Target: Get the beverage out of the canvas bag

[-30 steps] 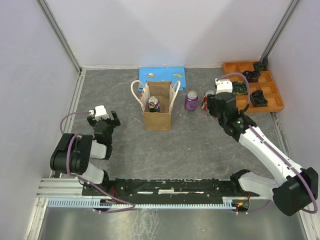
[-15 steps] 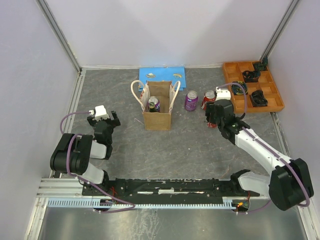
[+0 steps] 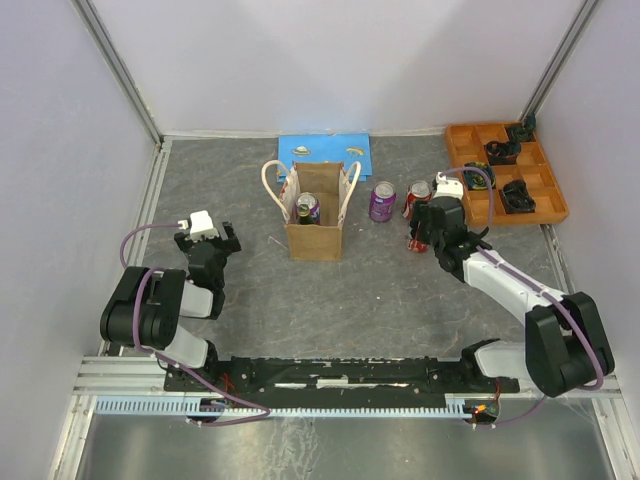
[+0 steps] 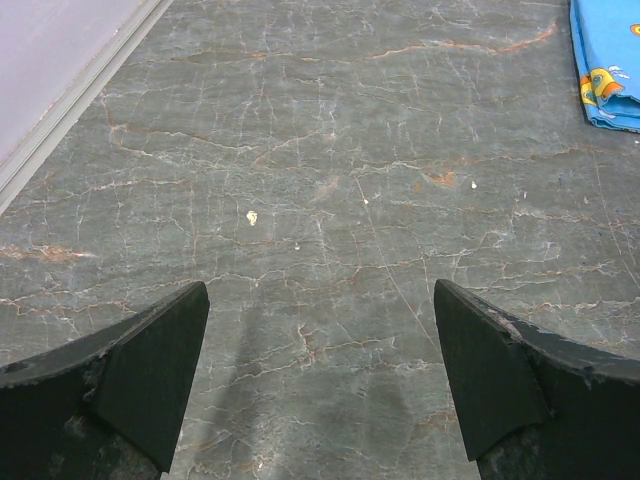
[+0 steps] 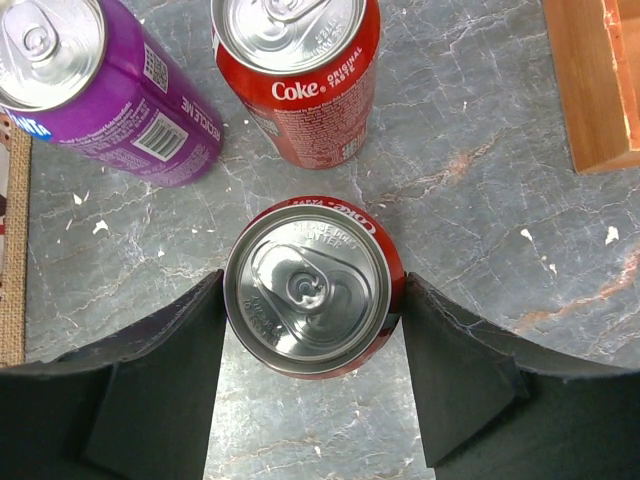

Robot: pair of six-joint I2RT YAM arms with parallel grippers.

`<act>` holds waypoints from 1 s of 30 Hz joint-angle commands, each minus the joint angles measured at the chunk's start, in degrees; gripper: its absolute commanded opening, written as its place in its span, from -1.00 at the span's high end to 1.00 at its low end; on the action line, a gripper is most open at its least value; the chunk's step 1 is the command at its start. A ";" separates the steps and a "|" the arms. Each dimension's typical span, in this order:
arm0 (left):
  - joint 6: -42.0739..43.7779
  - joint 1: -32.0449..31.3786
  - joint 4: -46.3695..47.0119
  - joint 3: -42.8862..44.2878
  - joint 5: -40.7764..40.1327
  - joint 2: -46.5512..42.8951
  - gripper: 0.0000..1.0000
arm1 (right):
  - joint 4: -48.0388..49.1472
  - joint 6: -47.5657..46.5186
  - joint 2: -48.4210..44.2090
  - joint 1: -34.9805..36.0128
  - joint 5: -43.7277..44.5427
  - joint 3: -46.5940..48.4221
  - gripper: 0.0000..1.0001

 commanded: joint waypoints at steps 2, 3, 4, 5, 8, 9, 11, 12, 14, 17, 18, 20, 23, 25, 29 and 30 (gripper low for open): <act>2.06 -0.06 2.78 1.21 -1.21 -0.01 -0.98 | 1.54 3.45 1.48 -0.43 0.99 4.08 0.54; 2.10 -0.13 2.74 1.21 -1.22 0.01 -0.99 | 0.52 3.88 1.56 -0.43 1.25 4.37 0.24; 2.06 -0.13 2.75 1.21 -1.21 0.01 -0.99 | -0.41 4.10 1.52 -0.43 1.51 4.59 -0.13; 2.06 -0.13 2.71 1.21 -1.26 0.07 -0.99 | -1.27 4.45 1.36 -0.43 1.92 4.86 -0.44; 2.06 -0.11 2.76 1.21 -1.23 0.00 -0.99 | -3.22 4.64 0.63 -0.47 2.82 5.01 -0.96; 2.06 -0.10 2.82 1.21 -1.23 -0.01 -0.99 | -3.90 4.52 0.30 -0.48 3.20 5.21 -0.98; 2.06 -0.15 2.87 1.21 -1.23 0.00 -0.99 | -5.33 4.01 -0.32 -0.40 3.99 5.82 -0.98; 2.06 -0.13 2.81 1.19 -1.24 0.00 -0.99 | -5.93 3.68 -0.73 -0.42 4.31 6.23 -0.98; 2.08 -0.13 2.85 1.21 -1.21 0.12 -0.99 | -7.29 3.35 -1.81 -0.40 4.92 7.26 -0.98; 2.06 -0.12 2.81 1.21 -1.26 0.10 -0.99 | -9.01 2.12 -3.64 -0.35 5.19 9.94 -0.98; 2.06 -0.13 2.81 1.21 -1.22 0.06 -0.99 | -9.63 1.70 -4.14 -0.35 5.16 11.24 -0.99; 2.06 -0.13 2.81 1.21 -1.22 0.03 -0.99 | -10.41 0.54 -5.23 -0.24 4.65 13.86 -0.99; 2.10 -0.07 2.87 1.21 -1.21 0.01 -0.98 | -10.76 -1.89 -6.32 0.64 2.76 18.78 -0.99; 2.06 -0.11 2.83 1.21 -1.21 -0.01 -0.99 | -10.96 -3.65 -6.11 1.85 0.99 22.35 -0.99; 2.06 -0.13 2.87 1.21 -1.26 0.02 -0.99 | -11.75 -8.98 -2.66 6.47 -1.43 31.10 -0.99; 2.06 -0.06 2.87 1.21 -1.22 0.02 -0.99 | -12.17 -10.33 -1.19 8.03 -1.47 33.75 -0.99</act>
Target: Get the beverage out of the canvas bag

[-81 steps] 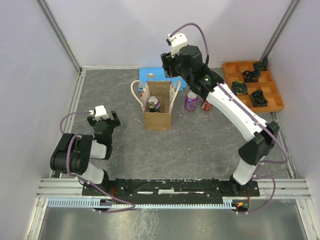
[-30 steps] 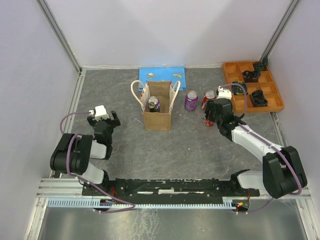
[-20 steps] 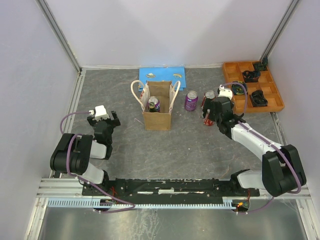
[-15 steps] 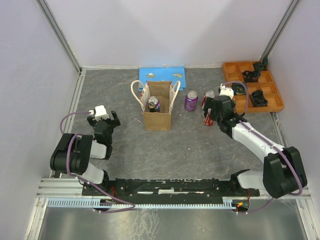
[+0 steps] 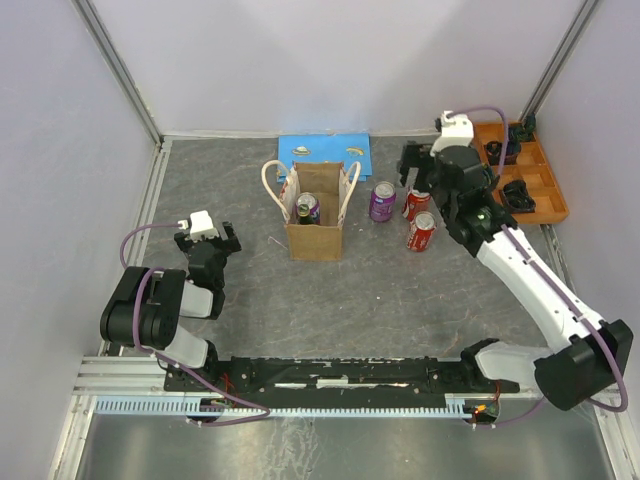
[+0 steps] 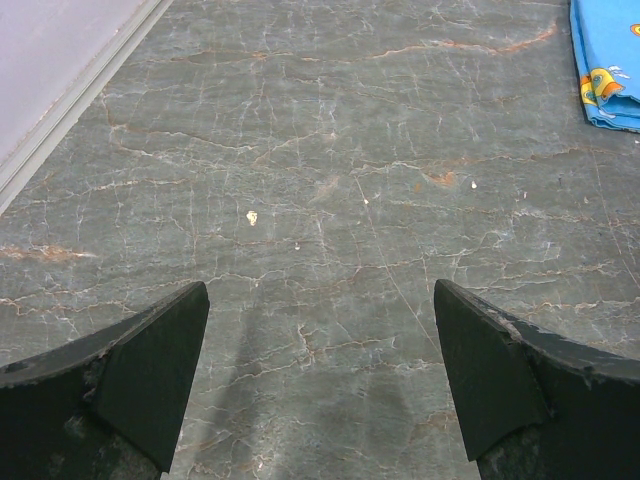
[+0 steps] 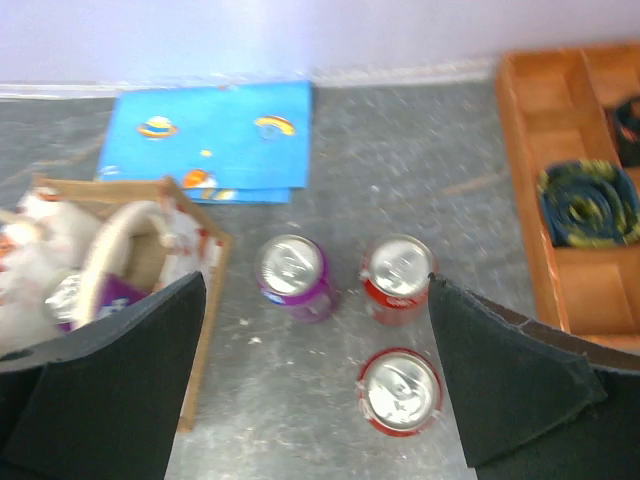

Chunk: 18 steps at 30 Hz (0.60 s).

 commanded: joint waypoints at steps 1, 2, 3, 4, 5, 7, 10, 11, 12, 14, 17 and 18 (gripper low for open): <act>2.06 -0.12 2.80 1.21 -1.22 0.00 -0.98 | -0.12 -7.69 4.24 5.92 -2.69 11.46 -0.98; 2.06 -0.13 2.77 1.21 -1.15 0.06 -0.99 | -0.85 -8.54 6.03 7.23 -3.10 14.35 -0.96; 2.01 -0.08 2.74 1.21 -1.23 0.05 -0.99 | -1.28 -9.19 7.73 8.33 -4.17 17.37 -0.93; 2.05 -0.12 2.68 1.21 -1.17 0.07 -0.99 | -1.94 -9.56 9.84 9.07 -5.65 19.97 -0.90; 2.06 -0.08 2.69 1.21 -1.23 0.01 -0.98 | -2.48 -9.68 11.92 9.66 -7.05 22.79 -0.88; 2.06 -0.15 2.47 1.24 -1.17 -0.10 -0.99 | -5.00 -9.16 17.55 10.31 -10.26 29.22 -0.82; 2.00 -0.08 2.33 1.30 -1.20 -0.15 -0.98 | -9.59 -8.14 24.45 11.12 -12.71 37.76 -0.74; 2.00 -0.12 2.32 1.30 -1.17 -0.06 -0.98 | -10.74 -7.90 26.54 11.59 -13.32 39.73 -0.72; 2.01 -0.11 2.37 1.30 -1.17 -0.03 -0.99 | -11.64 -7.89 28.41 12.19 -13.90 41.33 -0.71; 1.99 -0.10 2.48 1.25 -1.22 -0.10 -0.99 | -12.89 -8.83 31.50 13.49 -14.73 44.29 -0.71; 2.05 -0.13 2.59 1.22 -1.24 -0.08 -0.99 | -15.91 -10.25 36.61 15.27 -15.03 48.92 -0.71; 2.05 -0.06 2.54 1.21 -1.23 -0.08 -0.99 | -17.47 -10.50 38.31 15.68 -15.09 50.81 -0.71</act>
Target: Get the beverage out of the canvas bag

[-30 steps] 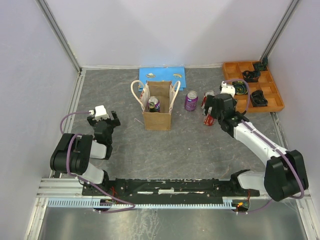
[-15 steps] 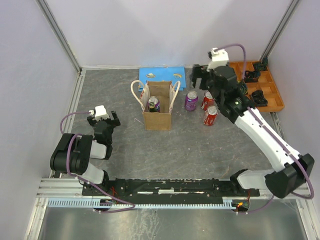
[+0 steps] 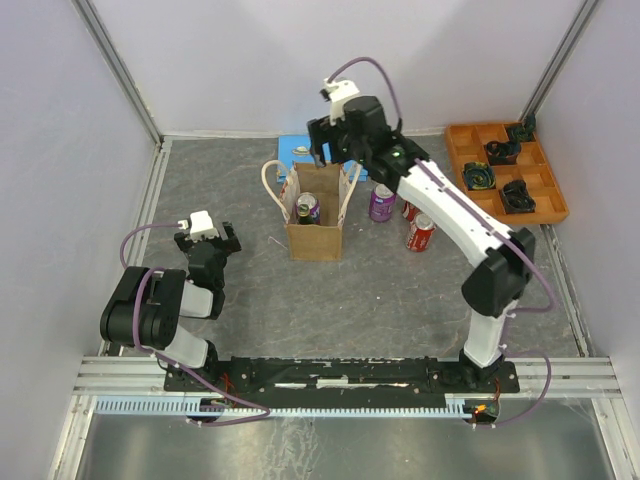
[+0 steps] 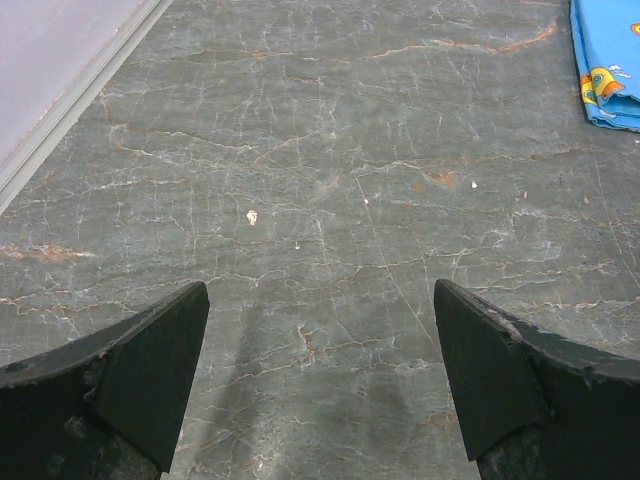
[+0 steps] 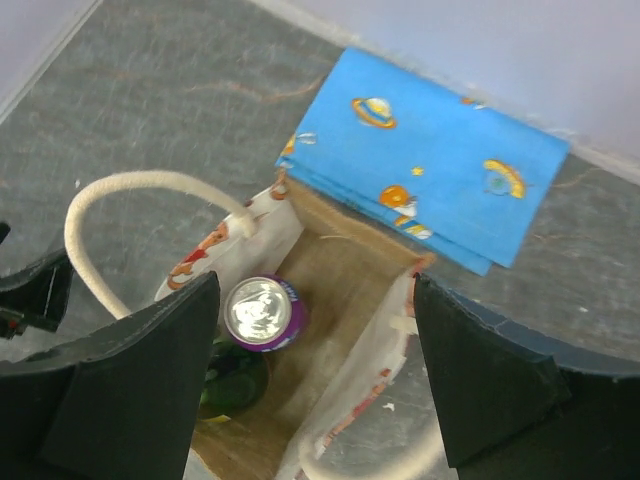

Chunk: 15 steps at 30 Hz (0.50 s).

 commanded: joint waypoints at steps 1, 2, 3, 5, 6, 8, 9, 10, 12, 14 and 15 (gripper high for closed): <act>2.01 -0.12 2.71 1.21 -1.15 -0.09 -0.99 | -7.25 -2.34 5.74 2.80 -2.83 8.80 -0.71; 2.01 -0.08 2.71 1.21 -1.16 0.02 -0.99 | -8.86 -2.50 7.35 3.15 -3.21 10.31 -0.71; 2.05 -0.12 2.74 1.17 -1.16 -0.01 -0.99 | -10.11 -2.59 8.67 3.56 -3.49 11.30 -0.71; 2.06 -0.05 2.74 1.21 -1.18 0.01 -0.98 | -11.99 -2.96 10.80 4.40 -3.84 11.95 -0.71; 2.06 -0.12 2.72 1.21 -1.16 -0.01 -0.99 | -12.51 -2.89 11.61 4.74 -3.85 11.88 -0.72; 2.06 -0.06 2.73 1.21 -1.17 0.03 -0.99 | -13.40 -2.56 13.20 5.47 -3.65 11.51 -0.74; 2.06 -0.12 2.74 1.21 -1.16 0.03 -0.98 | -13.59 -2.26 13.80 5.84 -3.45 11.25 -0.75; 2.06 -0.13 2.74 1.21 -1.15 0.02 -0.99 | -13.53 -1.88 14.29 6.13 -3.41 10.81 -0.77; 2.07 -0.11 2.69 1.21 -1.16 -0.04 -0.99 | -13.40 -1.21 15.10 6.56 -3.41 10.04 -0.80; 2.06 -0.08 2.65 1.21 -1.23 -0.04 -0.98 | -13.34 -0.66 15.91 6.70 -3.48 9.69 -0.84; 2.06 -0.05 2.62 1.21 -1.20 -0.06 -0.98 | -13.47 -0.45 16.51 6.77 -3.76 9.72 -0.87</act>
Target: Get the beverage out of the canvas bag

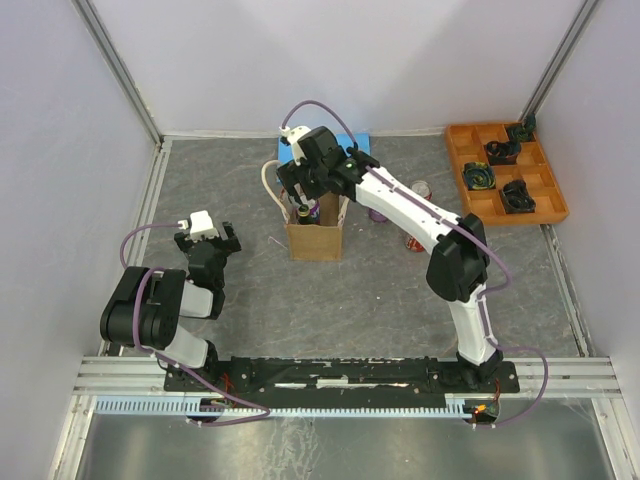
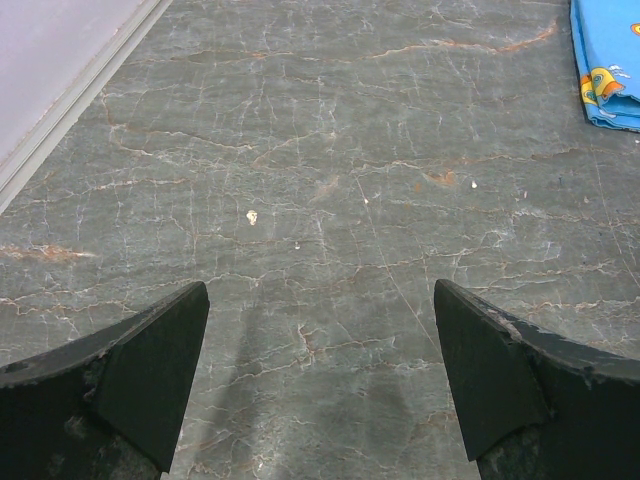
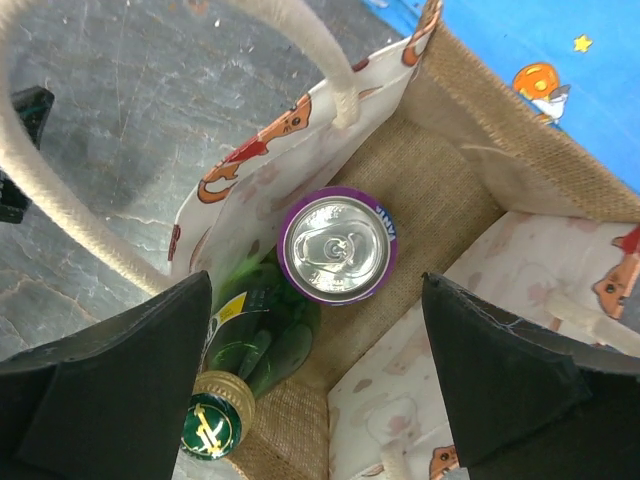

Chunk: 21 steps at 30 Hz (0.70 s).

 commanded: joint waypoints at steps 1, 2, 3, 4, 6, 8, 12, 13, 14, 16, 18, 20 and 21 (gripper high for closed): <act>2.06 -0.12 2.60 1.21 -1.15 -0.03 -0.99 | 0.19 1.19 1.14 0.42 -0.69 0.90 -0.89; 2.06 -0.13 2.67 1.21 -1.25 -0.07 -0.99 | 0.25 1.23 1.69 0.40 -0.65 0.95 -0.92; 2.06 -0.12 2.68 1.21 -1.22 -0.08 -0.99 | 0.10 1.25 2.35 0.40 -0.45 1.15 -0.94; 2.06 -0.07 2.60 1.21 -1.21 -0.09 -0.99 | -0.09 1.24 2.86 0.39 -0.17 1.34 -0.95; 2.06 -0.12 2.65 1.21 -1.20 -0.10 -0.98 | -0.60 1.15 4.30 0.40 0.68 2.23 -0.96; 2.06 -0.07 2.66 1.21 -1.18 -0.09 -0.99 | -1.32 1.15 5.76 0.43 1.49 3.22 -0.96; 2.06 -0.08 2.66 1.22 -1.25 -0.05 -0.99 | -1.81 1.52 8.14 0.41 3.77 4.39 -0.96; 2.01 -0.09 2.66 1.21 -1.24 -0.05 -0.99 | -1.91 1.61 8.55 0.44 4.35 4.61 -0.96; 2.01 -0.12 2.58 1.22 -1.24 -0.06 -0.99 | -2.04 1.67 8.84 0.40 4.85 4.73 -0.95; 2.04 -0.13 2.63 1.22 -1.18 -0.10 -0.99 | -2.61 1.87 9.52 0.38 6.13 5.23 -0.94; 2.06 -0.13 2.67 1.21 -1.18 -0.04 -0.99 | -2.92 1.85 9.84 0.38 6.63 5.55 -0.93; 2.06 -0.13 2.72 1.17 -1.21 0.00 -0.99 | -3.11 1.85 10.08 0.37 6.68 5.65 -0.90; 2.08 -0.08 2.67 1.21 -1.28 -0.03 -0.99 | -3.37 1.85 10.20 0.31 6.68 5.77 -0.89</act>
